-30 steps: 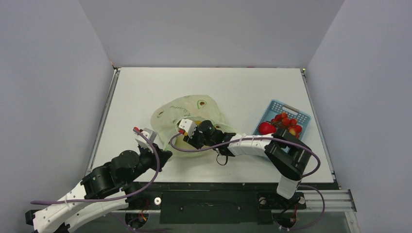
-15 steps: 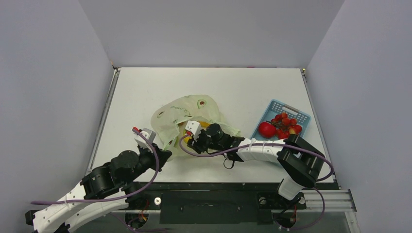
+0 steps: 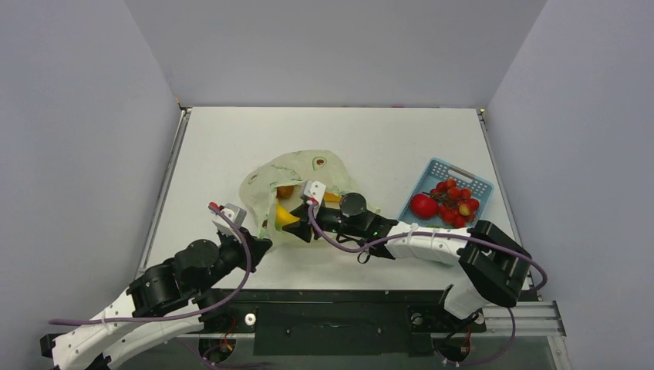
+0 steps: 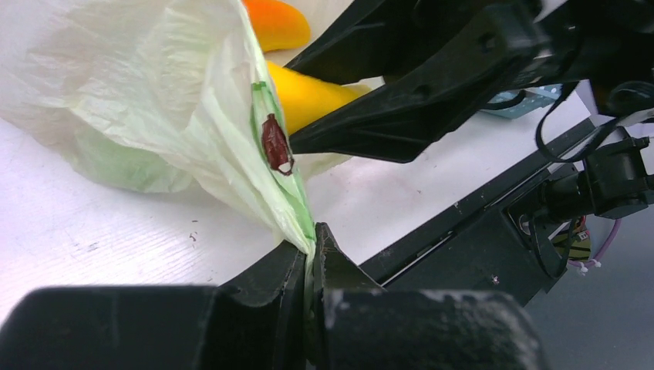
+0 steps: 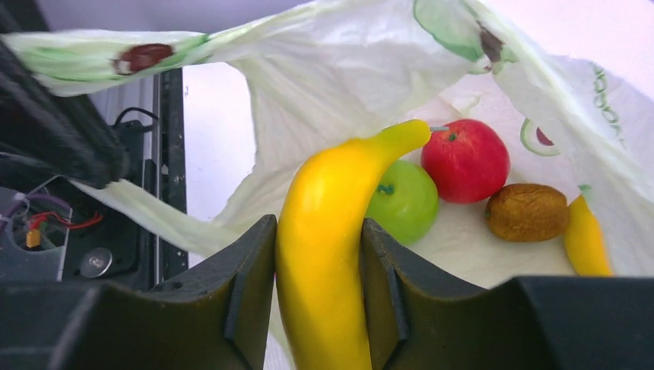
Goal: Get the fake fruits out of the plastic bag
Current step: Take out the fake fruit from the plastic bag, then place the fake fruit in the bin.
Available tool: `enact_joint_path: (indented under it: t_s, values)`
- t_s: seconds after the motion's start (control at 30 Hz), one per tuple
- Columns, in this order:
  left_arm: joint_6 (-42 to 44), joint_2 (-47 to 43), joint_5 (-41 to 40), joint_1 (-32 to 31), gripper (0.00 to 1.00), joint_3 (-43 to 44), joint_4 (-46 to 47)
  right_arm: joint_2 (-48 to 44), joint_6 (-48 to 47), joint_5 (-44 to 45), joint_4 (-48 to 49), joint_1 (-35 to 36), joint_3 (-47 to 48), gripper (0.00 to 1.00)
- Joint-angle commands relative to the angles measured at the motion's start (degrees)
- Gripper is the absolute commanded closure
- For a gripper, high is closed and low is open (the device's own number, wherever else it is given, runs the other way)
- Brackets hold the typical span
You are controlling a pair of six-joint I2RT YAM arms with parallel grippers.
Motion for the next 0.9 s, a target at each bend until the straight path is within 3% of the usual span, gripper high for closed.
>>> enact_joint_path:
  t_s: [0.0,0.3,0.5,0.63,0.73,0.8,0.87]
  values:
    - [-0.2,-0.4,-0.8,-0.3,1.00,0.4,2.6,-7.4,1.1,-2.0,4.5,-0.6,-2.4,0.95]
    - [-0.2,-0.1,-0.6,-0.3,1.00,0.4,2.6,-20.7,1.2,2.5,-1.2,-1.1,-5.6,0.96]
    - [0.0,0.4,-0.4,-0.4,1.00,0.4,2.8,-32.4,1.4,14.0,-11.4,-2.2,-5.6,1.00]
    - [0.0,0.9,-0.3,-0.4,1.00,0.5,2.8,-40.4,2.4,37.1,-17.1,-2.3,-5.9,1.00]
    - [0.1,1.1,-0.2,-0.4,1.00,0.4,2.7,-43.2,4.7,63.6,-20.8,-3.2,-6.1,1.00]
    - [0.1,1.1,-0.2,-0.4,1.00,0.4,2.8,-42.6,7.5,75.4,-25.7,-5.9,-5.0,1.00]
    - [0.1,1.0,-0.2,-0.4,1.00,0.4,2.7,-41.7,12.9,79.6,-33.8,-11.1,-3.6,1.00]
